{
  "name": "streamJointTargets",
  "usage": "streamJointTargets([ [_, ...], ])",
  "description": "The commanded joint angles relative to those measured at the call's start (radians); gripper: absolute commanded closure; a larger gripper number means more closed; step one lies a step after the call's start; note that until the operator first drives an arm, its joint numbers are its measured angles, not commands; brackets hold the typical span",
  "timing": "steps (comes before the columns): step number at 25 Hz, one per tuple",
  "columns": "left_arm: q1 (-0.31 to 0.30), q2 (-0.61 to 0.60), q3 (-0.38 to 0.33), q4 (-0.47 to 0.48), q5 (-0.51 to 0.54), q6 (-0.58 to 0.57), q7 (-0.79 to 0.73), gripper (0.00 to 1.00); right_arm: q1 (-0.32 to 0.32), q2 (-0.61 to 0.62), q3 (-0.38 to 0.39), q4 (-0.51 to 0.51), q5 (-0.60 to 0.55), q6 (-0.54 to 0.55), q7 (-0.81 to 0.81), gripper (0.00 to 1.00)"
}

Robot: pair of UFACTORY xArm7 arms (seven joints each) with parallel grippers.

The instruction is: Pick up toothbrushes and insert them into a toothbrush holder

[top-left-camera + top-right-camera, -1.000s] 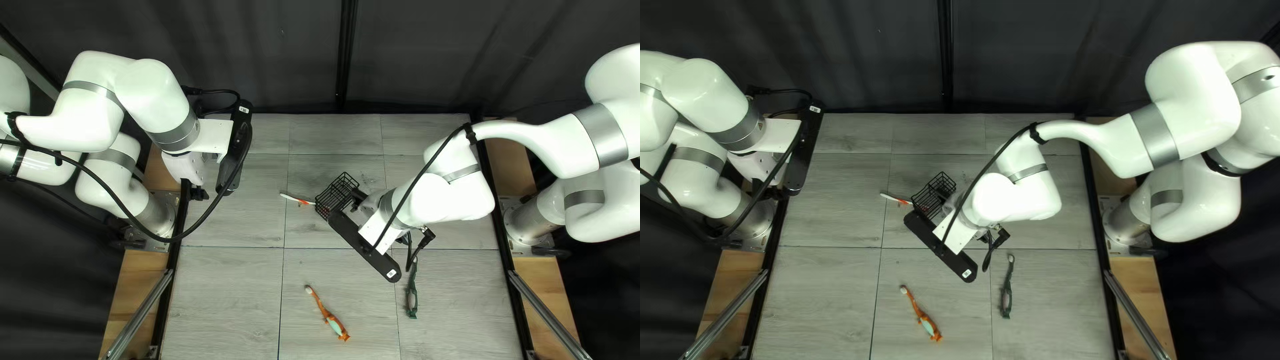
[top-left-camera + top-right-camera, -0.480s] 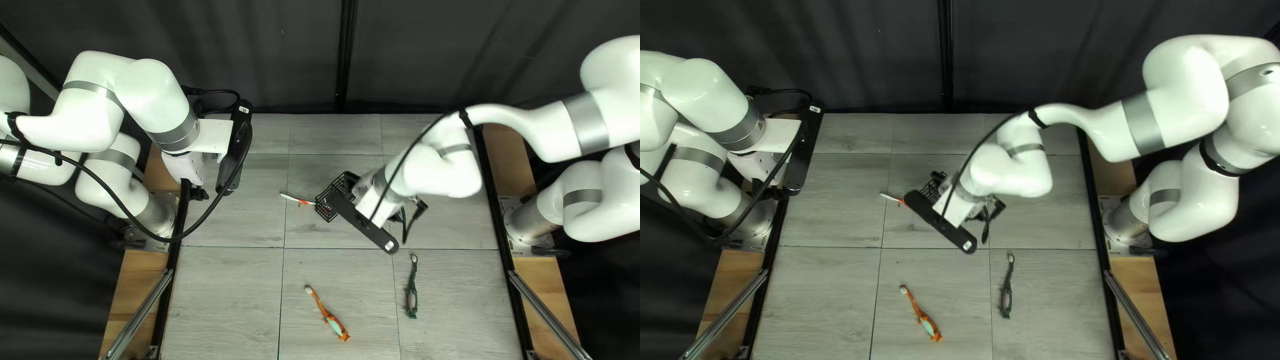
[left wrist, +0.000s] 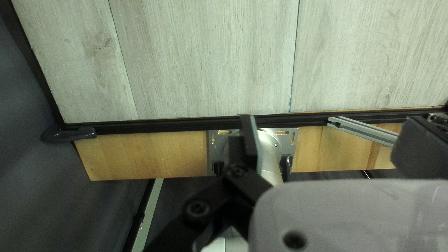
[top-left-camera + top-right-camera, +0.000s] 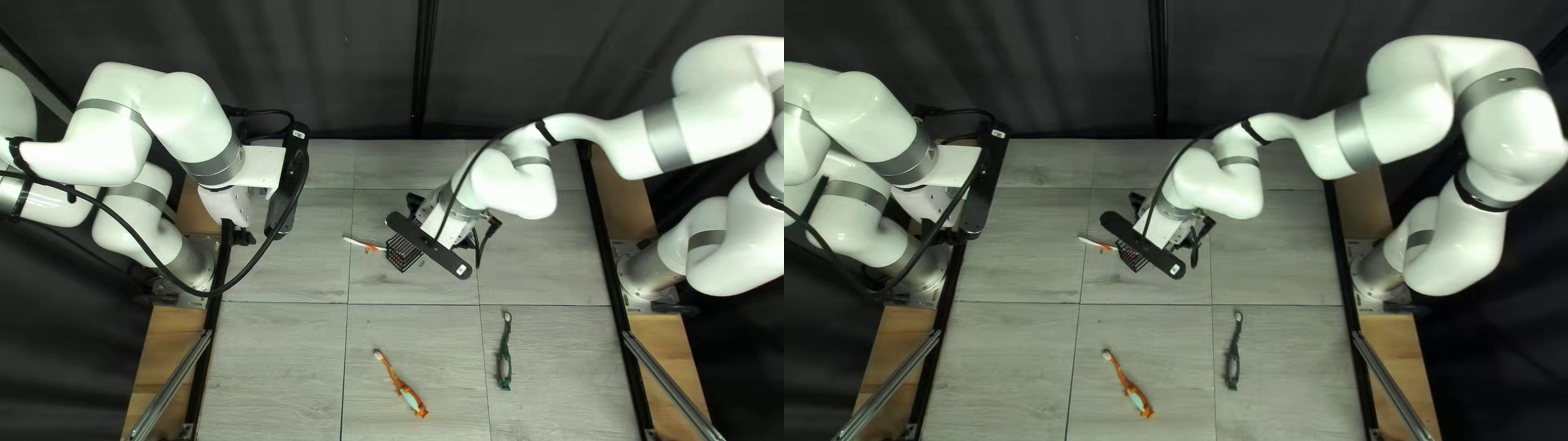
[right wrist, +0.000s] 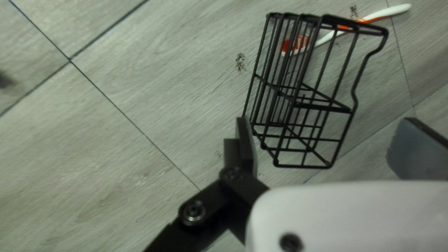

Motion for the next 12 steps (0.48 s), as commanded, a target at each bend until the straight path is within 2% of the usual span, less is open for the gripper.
streamJointTargets([
  [1, 0.0, 0.0, 0.0, 0.0, 0.0, 0.0, 0.0, 0.0, -0.005, 0.03, -0.006, 0.026, -0.005, 0.011, -0.008, 0.0],
  [12, 0.0, 0.0, 0.0, 0.0, 0.0, 0.0, 0.0, 0.0, 0.015, 0.116, -0.023, 0.091, -0.046, 0.044, 0.029, 0.0],
])
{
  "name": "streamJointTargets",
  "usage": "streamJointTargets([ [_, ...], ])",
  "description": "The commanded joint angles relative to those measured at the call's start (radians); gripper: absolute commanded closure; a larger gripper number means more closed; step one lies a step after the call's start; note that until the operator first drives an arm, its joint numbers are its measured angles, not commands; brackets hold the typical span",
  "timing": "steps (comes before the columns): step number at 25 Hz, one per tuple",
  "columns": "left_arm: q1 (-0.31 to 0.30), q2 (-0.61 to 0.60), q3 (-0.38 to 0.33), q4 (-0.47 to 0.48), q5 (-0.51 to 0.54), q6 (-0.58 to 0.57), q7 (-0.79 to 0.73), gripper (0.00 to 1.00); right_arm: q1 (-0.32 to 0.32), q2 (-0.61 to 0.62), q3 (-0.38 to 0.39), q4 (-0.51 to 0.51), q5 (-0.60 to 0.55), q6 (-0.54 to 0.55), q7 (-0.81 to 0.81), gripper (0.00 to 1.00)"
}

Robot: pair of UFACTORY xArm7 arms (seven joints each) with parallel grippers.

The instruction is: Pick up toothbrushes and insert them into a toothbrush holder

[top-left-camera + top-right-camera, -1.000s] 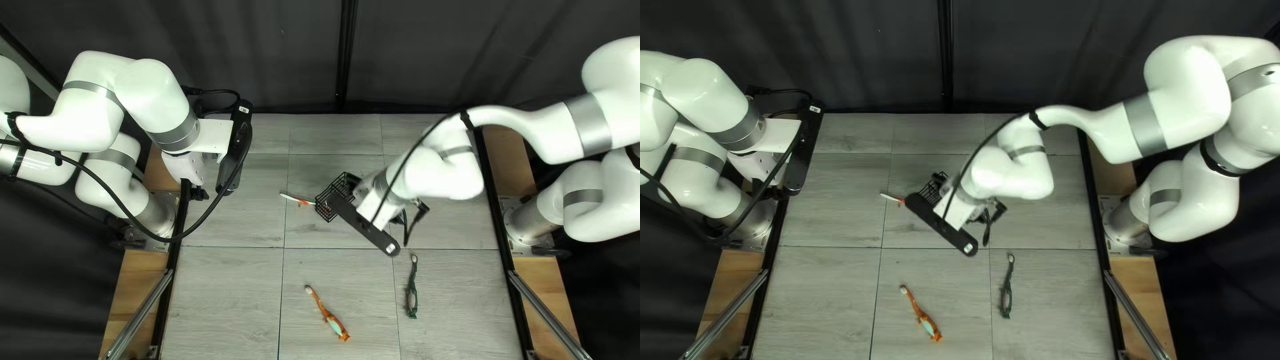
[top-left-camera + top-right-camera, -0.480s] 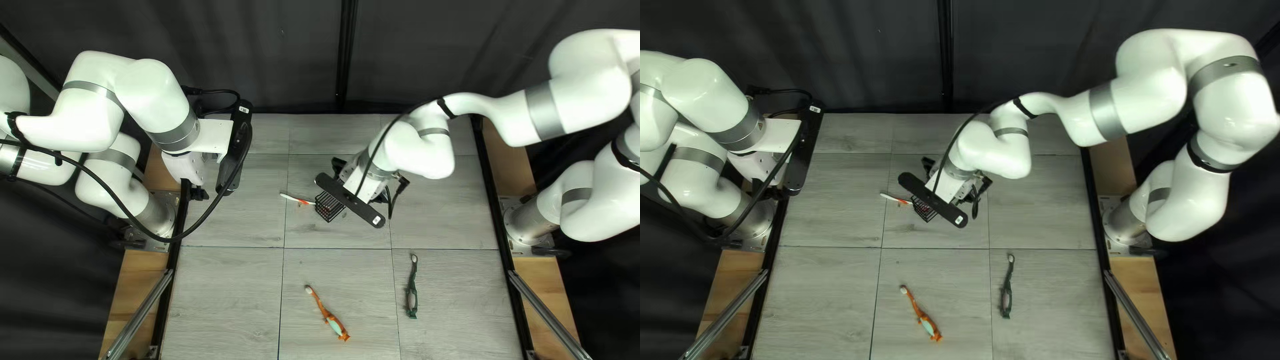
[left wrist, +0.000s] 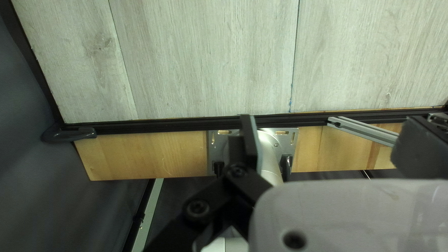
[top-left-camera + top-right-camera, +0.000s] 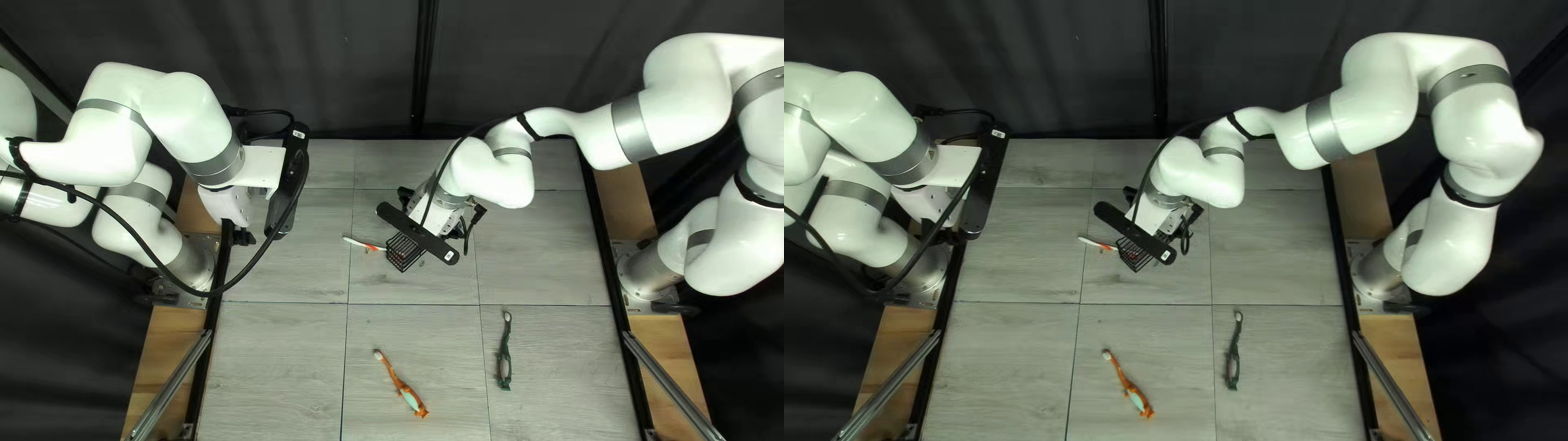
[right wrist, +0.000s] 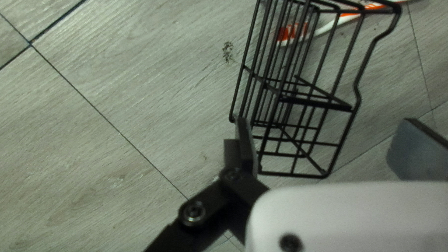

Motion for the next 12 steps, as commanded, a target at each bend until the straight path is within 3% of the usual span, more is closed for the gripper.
streamJointTargets([
  [1, 0.0, 0.0, 0.0, 0.0, 0.0, 0.0, 0.0, 0.0, 0.004, 0.031, -0.004, 0.023, -0.008, 0.01, 0.004, 0.0],
  [8, 0.0, 0.0, 0.0, 0.0, 0.0, 0.0, 0.0, 0.0, 0.019, 0.09, -0.013, 0.073, -0.029, 0.039, 0.013, 0.0],
  [9, 0.0, 0.0, 0.0, 0.0, 0.0, 0.0, 0.0, 0.0, 0.022, 0.095, -0.015, 0.079, -0.035, 0.046, 0.017, 0.19],
  [10, 0.0, 0.0, 0.0, 0.0, 0.0, 0.0, 0.0, 0.0, 0.024, 0.095, -0.016, 0.081, -0.037, 0.05, 0.019, 0.8],
  [11, 0.0, 0.0, 0.0, 0.0, 0.0, 0.0, 0.0, 0.0, 0.027, 0.091, -0.016, 0.083, -0.04, 0.058, 0.023, 0.95],
  [12, 0.0, 0.0, 0.0, 0.0, 0.0, 0.0, 0.0, 0.0, 0.03, 0.086, -0.016, 0.084, -0.042, 0.066, 0.027, 1.0],
])
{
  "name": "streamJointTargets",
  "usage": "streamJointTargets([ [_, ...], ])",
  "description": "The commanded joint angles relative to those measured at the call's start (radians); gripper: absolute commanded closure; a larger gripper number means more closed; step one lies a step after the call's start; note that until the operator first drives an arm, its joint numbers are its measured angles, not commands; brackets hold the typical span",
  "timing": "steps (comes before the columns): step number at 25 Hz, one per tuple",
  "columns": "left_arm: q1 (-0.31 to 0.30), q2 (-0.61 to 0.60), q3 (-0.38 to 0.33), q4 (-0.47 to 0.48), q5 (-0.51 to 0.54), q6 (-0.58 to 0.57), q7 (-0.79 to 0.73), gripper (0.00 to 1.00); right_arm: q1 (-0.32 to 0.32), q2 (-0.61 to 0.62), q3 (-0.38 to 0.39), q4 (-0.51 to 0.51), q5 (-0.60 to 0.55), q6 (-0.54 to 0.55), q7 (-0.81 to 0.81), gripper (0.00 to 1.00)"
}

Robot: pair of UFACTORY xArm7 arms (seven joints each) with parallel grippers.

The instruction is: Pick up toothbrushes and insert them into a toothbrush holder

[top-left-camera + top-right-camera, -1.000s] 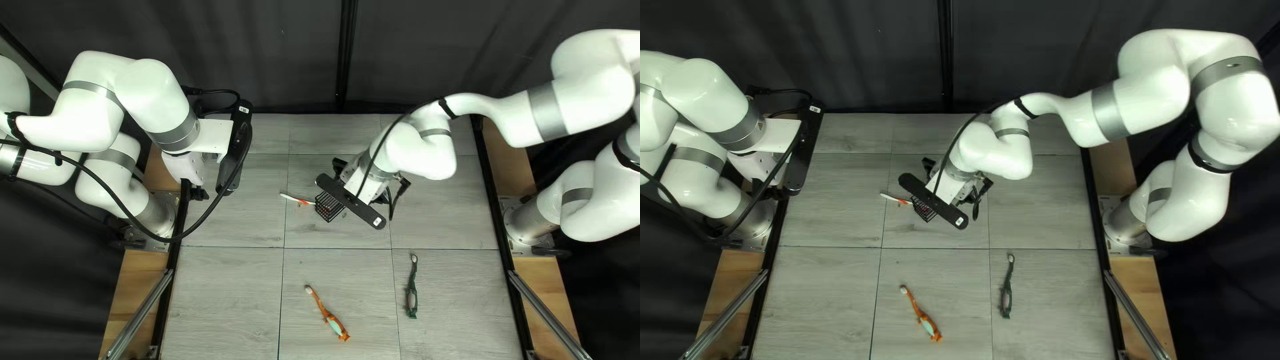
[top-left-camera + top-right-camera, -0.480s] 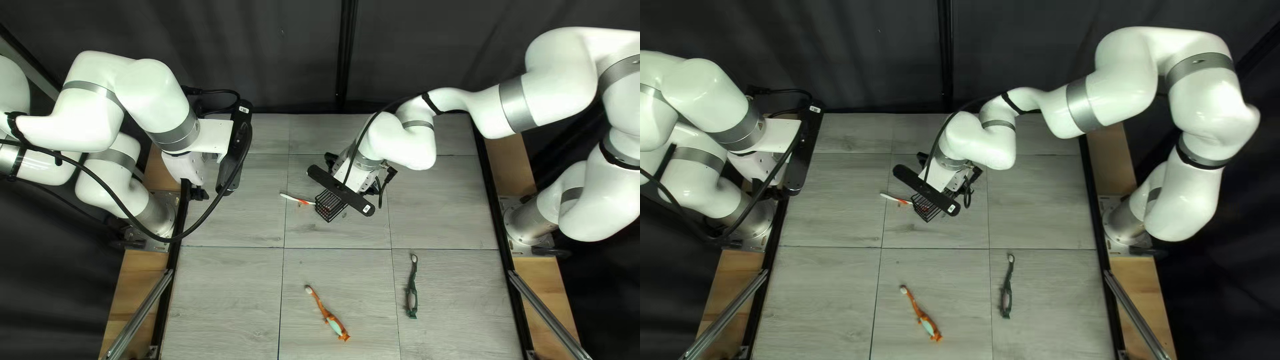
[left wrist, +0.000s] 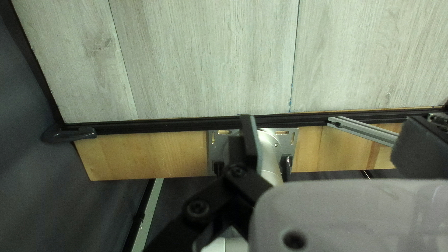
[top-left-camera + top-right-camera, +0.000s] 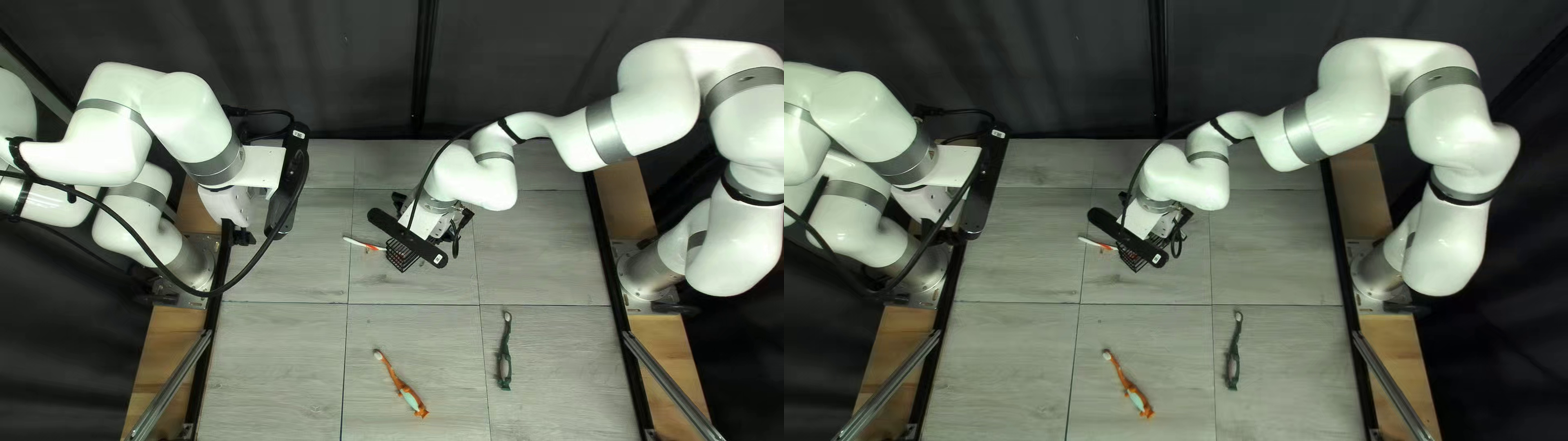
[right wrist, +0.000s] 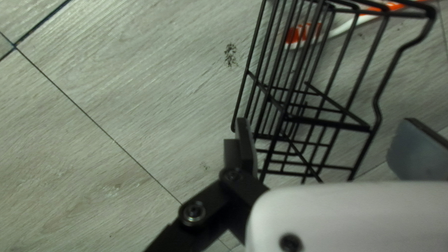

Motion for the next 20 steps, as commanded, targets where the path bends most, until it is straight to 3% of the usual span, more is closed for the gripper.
streamJointTargets([
  [1, 0.0, 0.0, 0.0, 0.0, 0.0, 0.0, 0.0, 0.0, 0.01, -0.009, -0.002, 0.007, -0.01, 0.025, 0.013, 0.99],
  [9, 0.0, 0.0, 0.0, 0.0, 0.0, 0.0, 0.0, 0.0, 0.028, -0.071, 0.011, -0.007, -0.009, 0.063, 0.037, 0.91],
  [16, 0.0, 0.0, 0.0, 0.0, 0.0, 0.0, 0.0, 0.0, 0.056, -0.189, 0.044, -0.103, 0.017, 0.078, 0.084, 0.95],
  [20, 0.0, 0.0, 0.0, 0.0, 0.0, 0.0, 0.0, 0.0, 0.105, -0.253, 0.088, -0.175, 0.032, 0.082, 0.168, 0.96],
])
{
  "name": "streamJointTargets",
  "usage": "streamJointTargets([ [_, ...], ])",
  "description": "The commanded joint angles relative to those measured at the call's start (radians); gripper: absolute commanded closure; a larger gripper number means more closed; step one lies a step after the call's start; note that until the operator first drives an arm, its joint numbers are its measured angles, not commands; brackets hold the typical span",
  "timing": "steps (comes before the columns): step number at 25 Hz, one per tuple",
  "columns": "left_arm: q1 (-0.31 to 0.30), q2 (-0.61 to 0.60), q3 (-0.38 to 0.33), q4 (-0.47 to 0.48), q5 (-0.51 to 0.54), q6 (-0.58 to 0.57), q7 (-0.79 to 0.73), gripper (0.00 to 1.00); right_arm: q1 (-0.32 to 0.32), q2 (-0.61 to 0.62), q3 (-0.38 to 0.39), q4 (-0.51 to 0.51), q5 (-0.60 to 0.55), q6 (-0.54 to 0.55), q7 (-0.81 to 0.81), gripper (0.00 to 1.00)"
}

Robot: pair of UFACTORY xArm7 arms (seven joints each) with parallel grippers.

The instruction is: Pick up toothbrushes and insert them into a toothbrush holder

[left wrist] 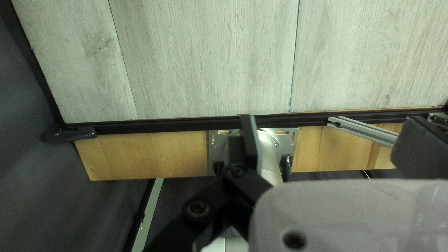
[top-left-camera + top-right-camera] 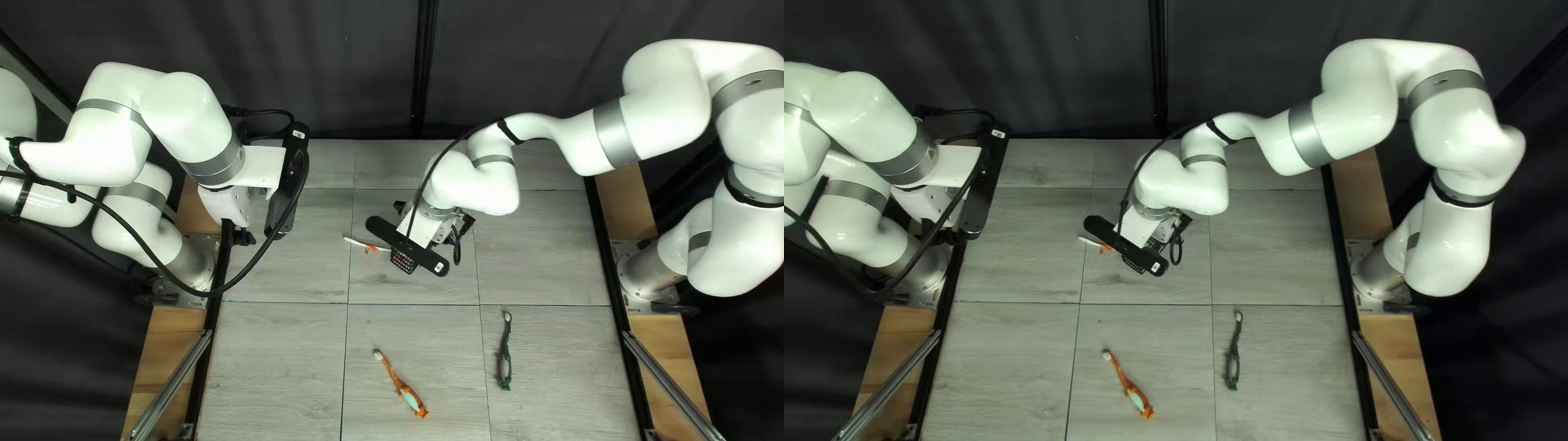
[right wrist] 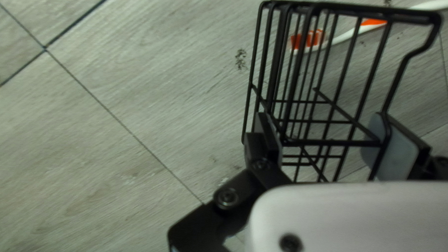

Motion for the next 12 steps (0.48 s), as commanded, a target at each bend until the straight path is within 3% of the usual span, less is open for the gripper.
streamJointTargets([
  [1, 0.0, 0.0, 0.0, 0.0, 0.0, 0.0, 0.0, 0.0, 0.047, -0.055, 0.042, -0.068, 0.014, 0.0, 0.08, 0.96],
  [7, 0.0, 0.0, 0.0, 0.0, 0.0, 0.0, 0.0, 0.0, 0.099, -0.071, 0.088, -0.131, 0.037, -0.043, 0.173, 0.9],
  [12, 0.0, 0.0, 0.0, 0.0, 0.0, 0.0, 0.0, 0.0, 0.101, -0.066, 0.089, -0.144, 0.041, -0.056, 0.182, 0.86],
])
